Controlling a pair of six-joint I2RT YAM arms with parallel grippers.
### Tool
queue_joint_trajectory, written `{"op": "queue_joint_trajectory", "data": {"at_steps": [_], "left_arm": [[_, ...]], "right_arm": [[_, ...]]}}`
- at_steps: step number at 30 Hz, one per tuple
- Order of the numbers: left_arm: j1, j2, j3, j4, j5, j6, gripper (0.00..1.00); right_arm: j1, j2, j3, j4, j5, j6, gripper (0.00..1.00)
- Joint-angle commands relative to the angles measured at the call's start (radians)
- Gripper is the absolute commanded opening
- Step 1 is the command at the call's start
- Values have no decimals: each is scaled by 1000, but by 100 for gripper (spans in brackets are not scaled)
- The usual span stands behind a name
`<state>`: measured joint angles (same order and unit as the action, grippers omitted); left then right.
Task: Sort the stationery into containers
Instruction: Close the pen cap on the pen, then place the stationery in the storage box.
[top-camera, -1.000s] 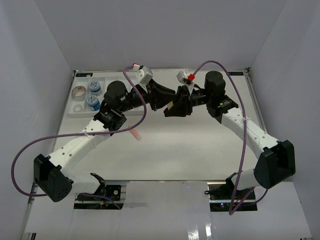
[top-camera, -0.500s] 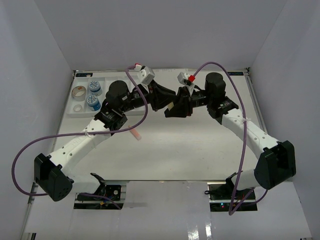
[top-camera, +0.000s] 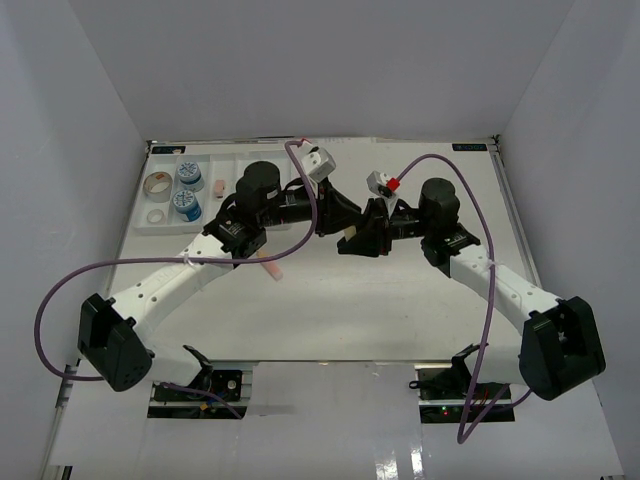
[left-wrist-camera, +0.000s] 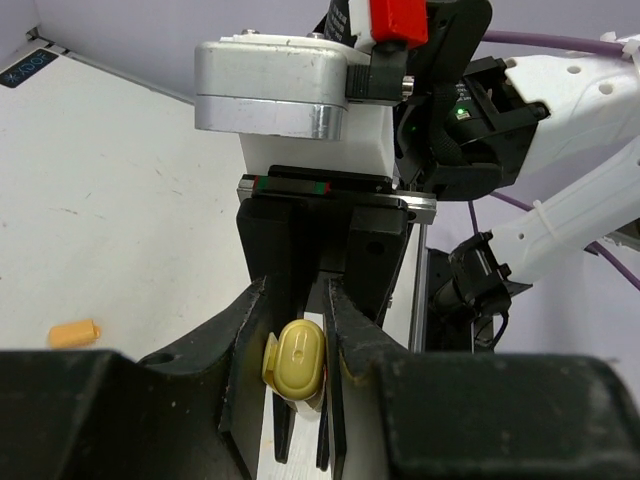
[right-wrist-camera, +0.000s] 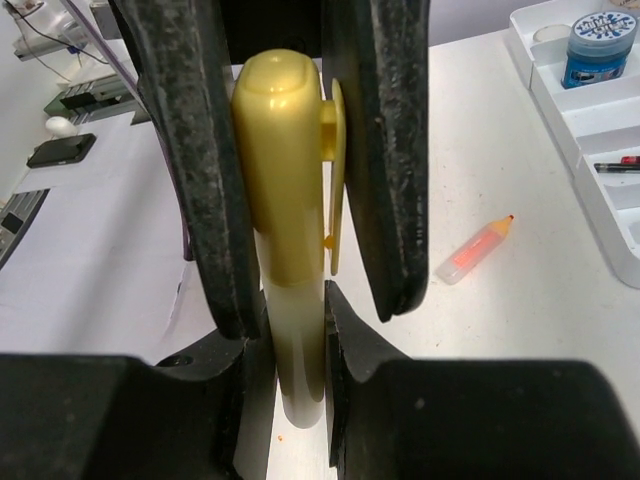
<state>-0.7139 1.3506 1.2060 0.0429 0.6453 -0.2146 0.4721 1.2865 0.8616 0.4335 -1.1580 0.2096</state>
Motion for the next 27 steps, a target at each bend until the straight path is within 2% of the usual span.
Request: {"op": "queue_joint_trajectory", "data": {"at_steps": [1, 6, 12, 16, 19, 23, 26, 27], "left_arm": [[-13, 1, -48, -121, 97, 57, 0], [-13, -33, -109, -8, 129, 72, 0], [-12, -50, -160, 69, 117, 66, 0], [-10, -50, -158, 80, 80, 73, 0], [-10, -51, -152, 91, 42, 77, 0], [5, -47, -148, 94, -13, 80, 0], [37, -35, -138, 66, -59, 73, 0], [62, -18, -126, 13, -74, 72, 0]], "right_arm": [[-23, -55, 7, 171, 49, 43, 21], [-23, -55, -21, 171, 44, 57, 28], [-23, -46, -24, 143, 24, 50, 50], [-23, -46, -27, 47, 15, 1, 69], [-21, -55, -48, -34, 21, -53, 78], [-23, -82, -108, -91, 50, -90, 84], [-23, -118, -151, -148, 110, -127, 87], [-23, -134, -157, -168, 176, -133, 88]]}}
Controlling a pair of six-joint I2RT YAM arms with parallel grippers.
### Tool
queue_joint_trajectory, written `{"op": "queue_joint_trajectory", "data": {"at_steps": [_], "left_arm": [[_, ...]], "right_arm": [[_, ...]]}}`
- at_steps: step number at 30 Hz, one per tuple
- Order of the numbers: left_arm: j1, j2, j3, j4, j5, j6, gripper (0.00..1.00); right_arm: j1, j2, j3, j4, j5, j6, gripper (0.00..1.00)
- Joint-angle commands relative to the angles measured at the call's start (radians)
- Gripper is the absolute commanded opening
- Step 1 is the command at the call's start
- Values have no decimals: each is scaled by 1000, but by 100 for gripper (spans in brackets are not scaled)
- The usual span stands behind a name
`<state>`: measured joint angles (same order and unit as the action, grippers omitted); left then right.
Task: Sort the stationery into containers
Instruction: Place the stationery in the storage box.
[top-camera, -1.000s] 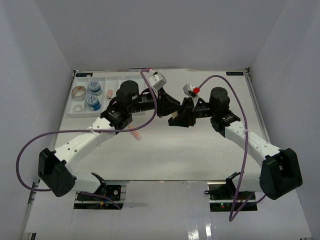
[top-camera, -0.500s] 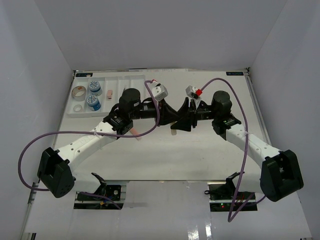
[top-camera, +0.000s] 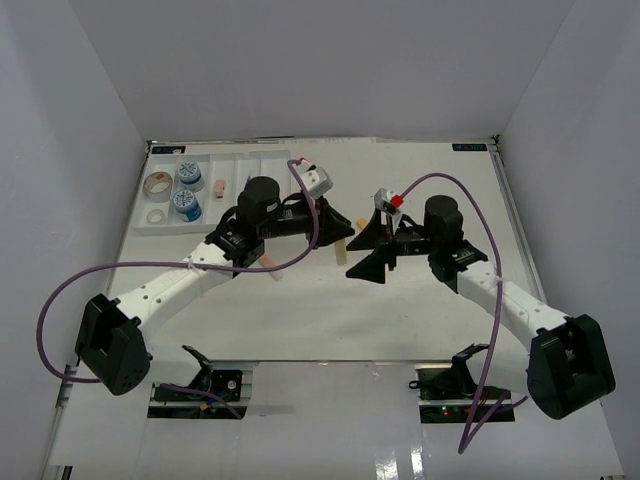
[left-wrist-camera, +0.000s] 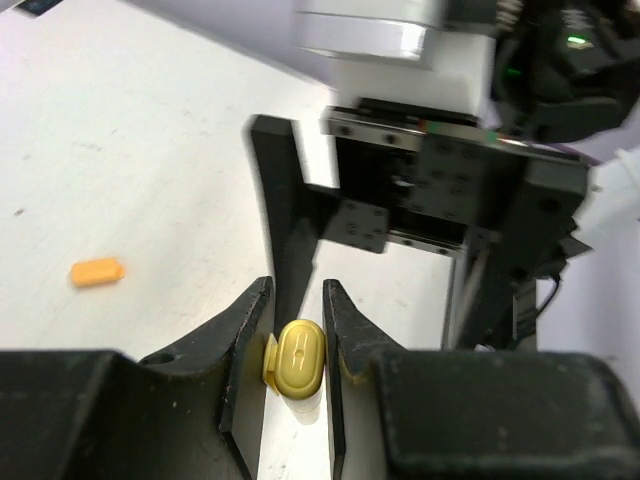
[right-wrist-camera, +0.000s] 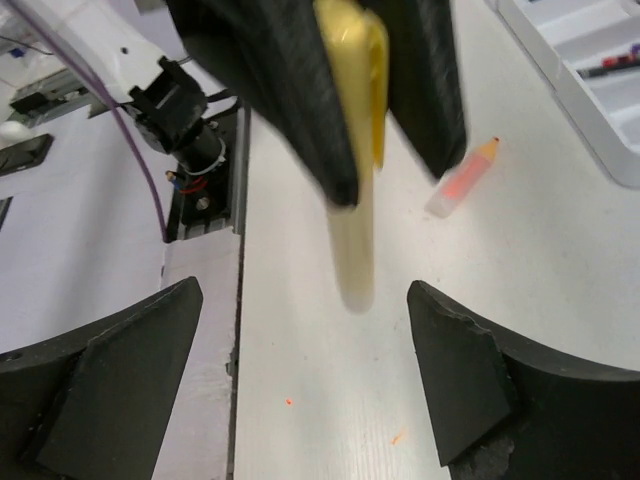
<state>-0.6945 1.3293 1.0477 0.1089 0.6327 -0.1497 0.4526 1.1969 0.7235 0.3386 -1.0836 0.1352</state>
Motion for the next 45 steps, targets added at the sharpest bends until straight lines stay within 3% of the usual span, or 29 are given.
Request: {"op": "queue_joint_trajectory", "data": {"at_steps": [1, 6, 11, 17, 25, 29, 33, 34, 37, 41, 45], "left_arm": [[58, 14, 58, -79, -105, 3, 0], [185, 80, 141, -277, -229, -11, 0], [303, 237, 300, -411, -332, -10, 0], [414, 467, 529, -515, -416, 2, 0], [466, 717, 753, -538, -418, -16, 1], [472, 824, 834, -563, -432, -30, 14], [478, 884, 883, -574, -458, -56, 39], [478, 886, 896, -580, -461, -57, 52], [480, 863, 907, -583, -453, -73, 76], [480, 788, 893, -586, -436, -116, 95], [478, 656, 838, -586, -452, -179, 98]], "right_arm": [[-3, -52, -22, -94, 144, -60, 91], [-3, -111, -64, -182, 319, -68, 97], [-3, -160, -101, -210, 441, -74, 91], [-2, -177, -121, -228, 485, -85, 90], [-2, -166, -137, -210, 490, -86, 90], [-3, -154, -137, -213, 491, -89, 90], [-2, -148, -141, -216, 499, -92, 90], [-3, -148, -141, -217, 504, -92, 90], [-2, -145, -136, -231, 518, -100, 90], [-2, -145, -130, -236, 522, -103, 90], [18, -137, -119, -239, 560, -106, 90]]}}
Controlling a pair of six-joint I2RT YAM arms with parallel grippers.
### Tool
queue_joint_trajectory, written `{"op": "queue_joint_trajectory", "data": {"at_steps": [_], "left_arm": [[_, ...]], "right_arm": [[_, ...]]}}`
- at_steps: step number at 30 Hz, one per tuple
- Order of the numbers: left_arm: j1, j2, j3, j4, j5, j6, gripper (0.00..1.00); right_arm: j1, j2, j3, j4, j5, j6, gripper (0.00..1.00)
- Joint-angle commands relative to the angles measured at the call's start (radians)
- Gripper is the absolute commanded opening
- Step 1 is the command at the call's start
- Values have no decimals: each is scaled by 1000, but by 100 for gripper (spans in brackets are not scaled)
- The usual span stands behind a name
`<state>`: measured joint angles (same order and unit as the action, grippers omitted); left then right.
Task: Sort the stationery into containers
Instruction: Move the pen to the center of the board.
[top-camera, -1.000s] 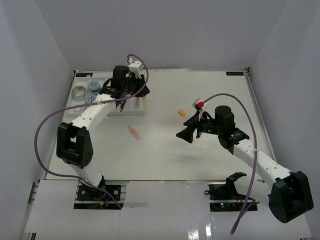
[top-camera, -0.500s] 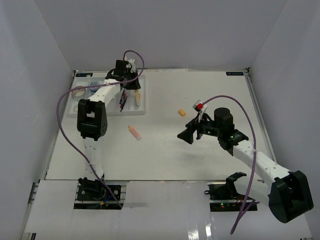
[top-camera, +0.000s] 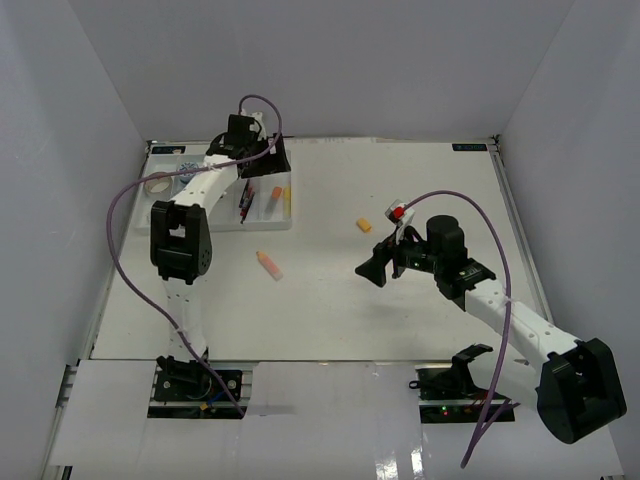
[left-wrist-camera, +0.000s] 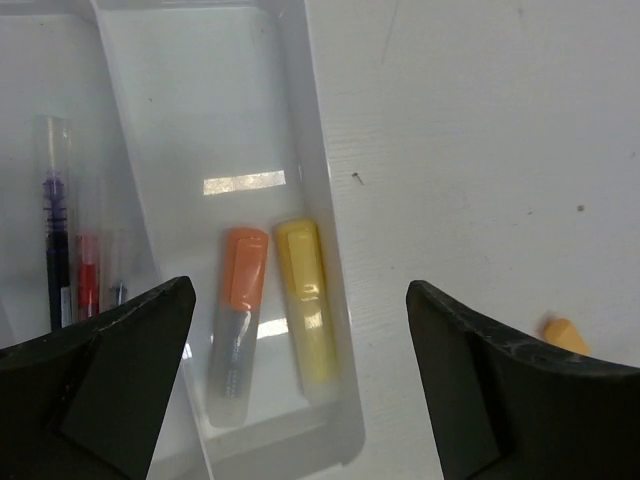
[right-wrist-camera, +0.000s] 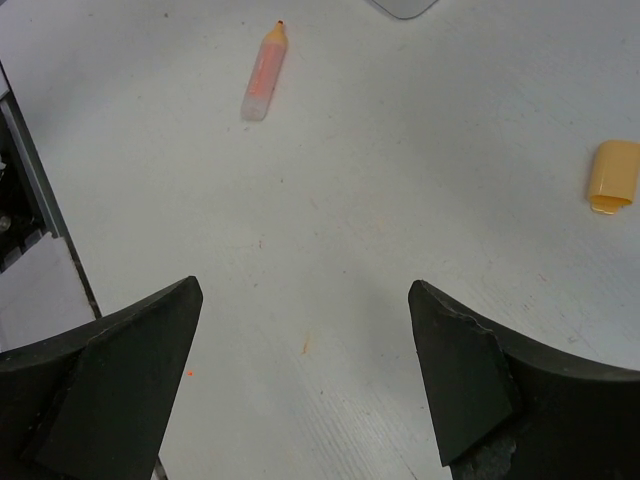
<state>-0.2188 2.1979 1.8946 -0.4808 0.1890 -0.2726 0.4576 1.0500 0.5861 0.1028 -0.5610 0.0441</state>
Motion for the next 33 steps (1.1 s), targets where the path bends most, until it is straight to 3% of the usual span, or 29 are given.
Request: {"op": "queue_joint_trajectory", "data": {"at_steps": [1, 8, 18, 25, 33], "left_arm": [[4, -246, -26, 5, -16, -74, 98], [3, -570, -291, 31, -63, -96, 98], [15, -1114, -961, 192, -216, -109, 98], [16, -1276, -1152, 191, -331, -126, 98], [18, -1308, -1155, 182, -379, -120, 98]], "right_arm": [[19, 21, 21, -12, 59, -19, 90], [165, 103, 84, -35, 225, -39, 90], [401, 427, 314, -9, 418, -102, 92], [509, 691, 544, -18, 486, -124, 94], [556, 912, 734, -20, 536, -110, 100]]}}
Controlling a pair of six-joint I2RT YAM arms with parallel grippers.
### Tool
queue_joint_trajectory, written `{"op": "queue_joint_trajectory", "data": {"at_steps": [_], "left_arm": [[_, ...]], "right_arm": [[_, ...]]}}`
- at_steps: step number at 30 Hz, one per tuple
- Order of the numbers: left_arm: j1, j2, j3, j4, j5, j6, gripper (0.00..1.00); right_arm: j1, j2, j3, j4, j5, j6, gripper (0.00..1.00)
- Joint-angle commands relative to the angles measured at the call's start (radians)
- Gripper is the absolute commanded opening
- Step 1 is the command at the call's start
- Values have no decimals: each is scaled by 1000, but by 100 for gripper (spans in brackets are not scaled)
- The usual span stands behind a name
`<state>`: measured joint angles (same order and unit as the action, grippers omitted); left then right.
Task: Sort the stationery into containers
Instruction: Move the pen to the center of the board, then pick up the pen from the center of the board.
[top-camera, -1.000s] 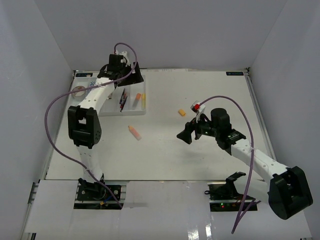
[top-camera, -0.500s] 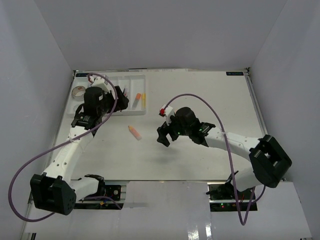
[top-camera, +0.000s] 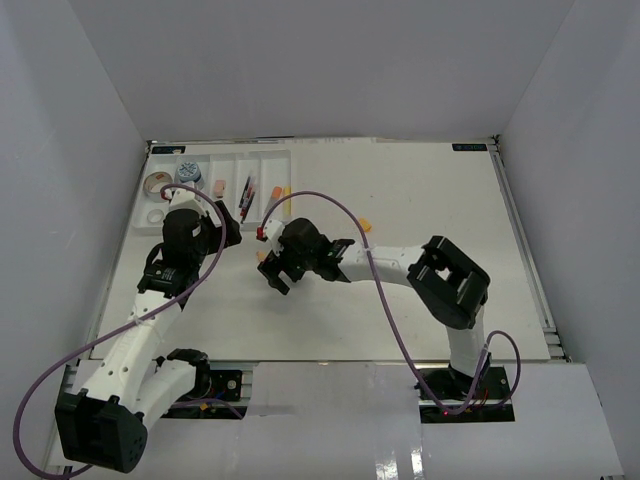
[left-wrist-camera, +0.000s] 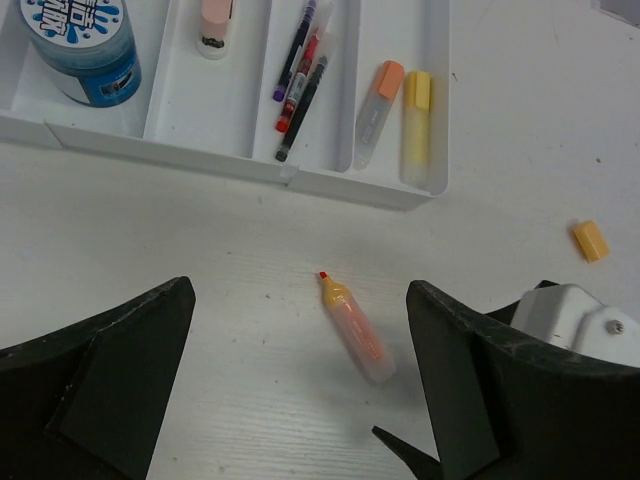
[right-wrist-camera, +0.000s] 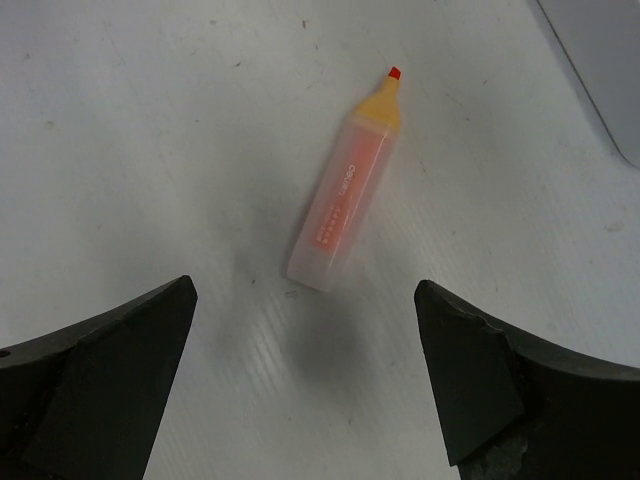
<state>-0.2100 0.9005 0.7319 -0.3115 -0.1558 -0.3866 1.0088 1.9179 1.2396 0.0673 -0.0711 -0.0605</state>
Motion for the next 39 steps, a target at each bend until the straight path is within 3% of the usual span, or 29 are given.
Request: {"op": "queue_joint_trajectory", "data": {"at_steps": [1, 9, 14, 22, 27, 35, 39], "left_arm": [[9, -12, 9, 11, -36, -6, 98], [9, -23, 8, 14, -22, 0, 98], [8, -18, 8, 17, -8, 0, 98], [8, -5, 8, 18, 22, -5, 98], [8, 6, 6, 25, 48, -6, 98], [8, 6, -2, 49, 179, -26, 98], [8, -9, 9, 60, 320, -75, 98]], "right_arm": [[7, 59, 92, 14, 50, -4, 96], [16, 154, 143, 51, 145, 39, 88], [19, 165, 104, 77, 175, 53, 77], [19, 124, 5, 121, 198, 97, 48], [17, 57, -63, 129, 205, 108, 26], [17, -172, -273, 152, 241, 171, 19], [19, -346, -373, 210, 293, 214, 8]]}}
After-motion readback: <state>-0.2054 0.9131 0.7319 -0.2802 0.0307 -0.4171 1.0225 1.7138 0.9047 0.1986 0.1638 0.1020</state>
